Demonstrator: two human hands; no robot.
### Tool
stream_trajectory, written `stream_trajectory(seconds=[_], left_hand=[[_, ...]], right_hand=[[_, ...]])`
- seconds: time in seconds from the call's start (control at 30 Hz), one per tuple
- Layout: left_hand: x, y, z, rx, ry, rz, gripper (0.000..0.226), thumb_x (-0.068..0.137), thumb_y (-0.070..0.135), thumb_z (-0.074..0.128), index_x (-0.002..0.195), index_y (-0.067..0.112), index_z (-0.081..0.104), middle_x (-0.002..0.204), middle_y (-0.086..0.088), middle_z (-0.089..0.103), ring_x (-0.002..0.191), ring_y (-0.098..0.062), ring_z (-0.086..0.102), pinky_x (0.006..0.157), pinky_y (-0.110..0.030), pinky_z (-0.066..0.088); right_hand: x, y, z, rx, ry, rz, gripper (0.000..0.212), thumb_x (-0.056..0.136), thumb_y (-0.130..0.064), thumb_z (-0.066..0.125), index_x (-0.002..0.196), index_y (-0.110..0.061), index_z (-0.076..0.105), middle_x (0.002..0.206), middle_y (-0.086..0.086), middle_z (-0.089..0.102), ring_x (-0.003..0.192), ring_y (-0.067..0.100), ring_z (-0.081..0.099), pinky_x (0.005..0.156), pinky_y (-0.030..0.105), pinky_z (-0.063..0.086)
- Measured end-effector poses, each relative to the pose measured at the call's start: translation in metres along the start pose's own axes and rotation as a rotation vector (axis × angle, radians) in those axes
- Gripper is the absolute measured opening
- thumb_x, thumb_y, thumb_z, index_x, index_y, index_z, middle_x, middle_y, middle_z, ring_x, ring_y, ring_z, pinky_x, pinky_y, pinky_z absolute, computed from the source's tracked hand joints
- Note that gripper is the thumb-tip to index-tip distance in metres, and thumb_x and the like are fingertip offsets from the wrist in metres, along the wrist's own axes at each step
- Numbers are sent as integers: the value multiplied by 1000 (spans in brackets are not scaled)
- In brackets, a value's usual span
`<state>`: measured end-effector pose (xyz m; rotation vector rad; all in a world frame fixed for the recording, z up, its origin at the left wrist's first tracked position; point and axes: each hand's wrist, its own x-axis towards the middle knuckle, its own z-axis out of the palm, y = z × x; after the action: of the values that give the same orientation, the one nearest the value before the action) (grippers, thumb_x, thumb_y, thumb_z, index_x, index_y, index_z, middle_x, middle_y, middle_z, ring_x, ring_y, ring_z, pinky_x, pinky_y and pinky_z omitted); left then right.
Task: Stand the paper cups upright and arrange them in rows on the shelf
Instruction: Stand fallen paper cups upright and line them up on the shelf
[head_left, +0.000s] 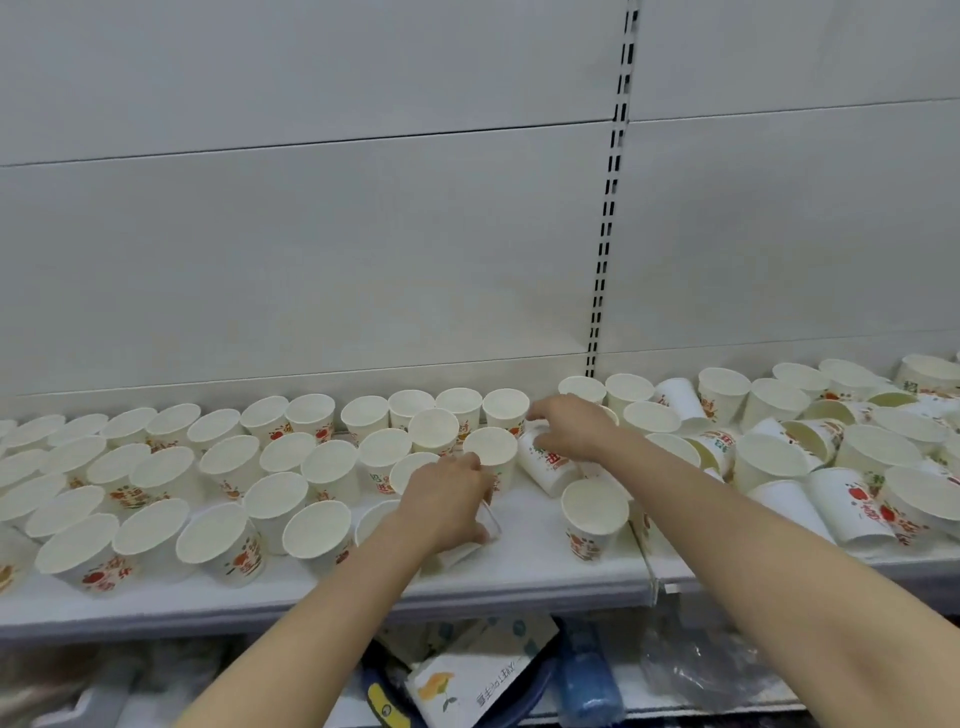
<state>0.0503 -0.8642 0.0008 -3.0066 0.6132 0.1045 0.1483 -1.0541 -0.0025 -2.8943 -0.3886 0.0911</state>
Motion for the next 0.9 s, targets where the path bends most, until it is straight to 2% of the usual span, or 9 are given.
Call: stream_trajectory(seconds=[0.13, 0.3, 0.4, 0.5, 0.57, 0.63, 0.7, 0.77, 0.9], left_hand=[[-6, -2, -5, -133, 170, -150, 23, 76, 44, 69, 91, 27, 69, 110, 8, 59, 104, -19, 53, 76, -29, 44], [-18, 3, 17, -97, 360, -231, 21, 73, 43, 76, 83, 25, 75, 92, 4, 65, 93, -25, 53, 72, -35, 45], [-20, 6, 31, -95, 405, -250, 24, 66, 42, 81, 79, 23, 74, 86, 2, 65, 85, -28, 55, 67, -38, 48], [-26, 19, 26, -196, 571, -169, 40, 68, 51, 77, 97, 25, 71, 100, 5, 64, 92, -21, 55, 73, -35, 49], [-32, 41, 19, -260, 640, 40, 44, 76, 56, 69, 107, 25, 68, 108, 7, 63, 98, -15, 54, 78, -29, 46], [-31, 64, 16, -249, 571, 223, 46, 79, 57, 66, 111, 25, 66, 112, 9, 62, 98, -13, 52, 78, -27, 44], [-21, 79, 21, -194, 474, 283, 45, 77, 55, 68, 111, 25, 66, 111, 8, 62, 96, -15, 53, 75, -29, 44], [-11, 85, 26, -176, 416, 288, 37, 76, 49, 71, 104, 25, 68, 100, 7, 66, 92, -18, 55, 71, -32, 44], [-10, 73, 30, -118, 414, 289, 16, 72, 37, 80, 78, 26, 70, 69, 9, 64, 69, -18, 56, 55, -26, 38]], right_hand=[[12, 2, 4, -71, -42, -94, 34, 79, -21, 60, 113, -25, 62, 110, -2, 64, 100, 20, 56, 66, 29, 43], [11, 7, 1, -17, -39, -145, 3, 76, -21, 64, 79, -22, 65, 78, -4, 66, 76, 16, 60, 55, 24, 40], [5, 10, -8, 36, 17, -157, 8, 75, -23, 68, 69, -24, 62, 72, -7, 64, 71, 14, 61, 51, 23, 38], [-6, 17, -12, 146, 126, -117, 6, 75, -26, 70, 71, -24, 66, 71, -9, 66, 69, 11, 59, 49, 23, 33], [-16, 19, -8, 170, 212, -109, 7, 75, -30, 71, 73, -24, 68, 71, -10, 65, 69, 10, 57, 51, 24, 33], [-25, 18, -2, 179, 236, -109, 6, 76, -30, 71, 74, -25, 69, 71, -10, 66, 68, 11, 57, 53, 25, 36], [-31, 14, 4, 200, 226, -106, 3, 77, -27, 69, 75, -24, 70, 73, -8, 68, 71, 12, 59, 56, 26, 38], [-33, 13, 8, 218, 218, -107, 4, 78, -23, 68, 81, -23, 71, 80, -7, 70, 77, 14, 62, 62, 28, 44], [-43, 23, 6, 261, 287, -49, 16, 82, -20, 65, 96, -22, 72, 96, -8, 70, 88, 14, 62, 75, 29, 47]])
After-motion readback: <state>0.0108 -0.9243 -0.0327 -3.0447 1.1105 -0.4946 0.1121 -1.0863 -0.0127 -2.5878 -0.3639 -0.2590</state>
